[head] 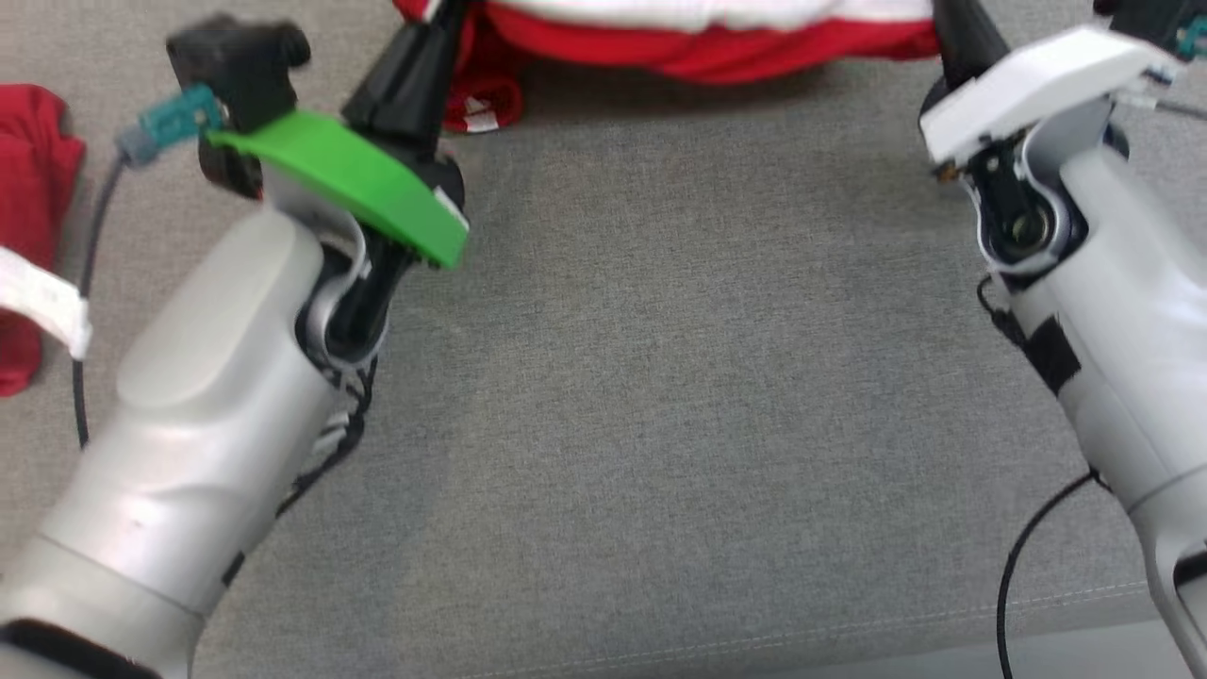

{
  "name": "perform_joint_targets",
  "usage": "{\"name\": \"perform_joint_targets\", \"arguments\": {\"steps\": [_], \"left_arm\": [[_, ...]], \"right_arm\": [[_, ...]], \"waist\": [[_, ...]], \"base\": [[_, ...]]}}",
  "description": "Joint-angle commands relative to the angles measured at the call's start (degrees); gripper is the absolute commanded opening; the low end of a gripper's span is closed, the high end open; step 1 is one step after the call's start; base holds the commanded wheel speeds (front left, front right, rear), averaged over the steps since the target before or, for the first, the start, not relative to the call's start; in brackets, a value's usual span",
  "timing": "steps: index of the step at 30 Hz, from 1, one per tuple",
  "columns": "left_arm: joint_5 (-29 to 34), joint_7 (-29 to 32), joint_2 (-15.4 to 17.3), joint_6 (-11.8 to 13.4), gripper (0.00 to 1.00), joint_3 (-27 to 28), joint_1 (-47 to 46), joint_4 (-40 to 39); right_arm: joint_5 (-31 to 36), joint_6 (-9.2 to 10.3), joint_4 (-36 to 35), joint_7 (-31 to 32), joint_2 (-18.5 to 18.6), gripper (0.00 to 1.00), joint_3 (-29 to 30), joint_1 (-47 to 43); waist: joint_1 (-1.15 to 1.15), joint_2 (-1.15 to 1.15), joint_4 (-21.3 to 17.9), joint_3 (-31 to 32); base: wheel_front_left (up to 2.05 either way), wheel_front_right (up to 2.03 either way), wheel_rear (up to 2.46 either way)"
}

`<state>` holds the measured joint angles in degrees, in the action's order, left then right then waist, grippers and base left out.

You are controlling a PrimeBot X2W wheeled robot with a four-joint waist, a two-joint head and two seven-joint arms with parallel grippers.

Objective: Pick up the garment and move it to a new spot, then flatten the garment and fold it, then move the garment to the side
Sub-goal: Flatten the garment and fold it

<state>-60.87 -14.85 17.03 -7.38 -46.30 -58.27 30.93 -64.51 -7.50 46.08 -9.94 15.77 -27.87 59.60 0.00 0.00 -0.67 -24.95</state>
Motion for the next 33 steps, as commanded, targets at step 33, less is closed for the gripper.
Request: {"name": "perform_joint_targets", "arguments": {"steps": [33], "left_arm": [[13.43, 0.02, 1.35, 3.28, 0.0, 2.05, 45.74, -12.52]], "right_arm": [[-6.07, 0.02, -28.2, -4.6, 8.83, 0.0, -2.53, -52.26]], "waist": [[0.0, 0.0, 2.98, 17.29]], "base": [[0.0, 0.0, 0.0]]}}
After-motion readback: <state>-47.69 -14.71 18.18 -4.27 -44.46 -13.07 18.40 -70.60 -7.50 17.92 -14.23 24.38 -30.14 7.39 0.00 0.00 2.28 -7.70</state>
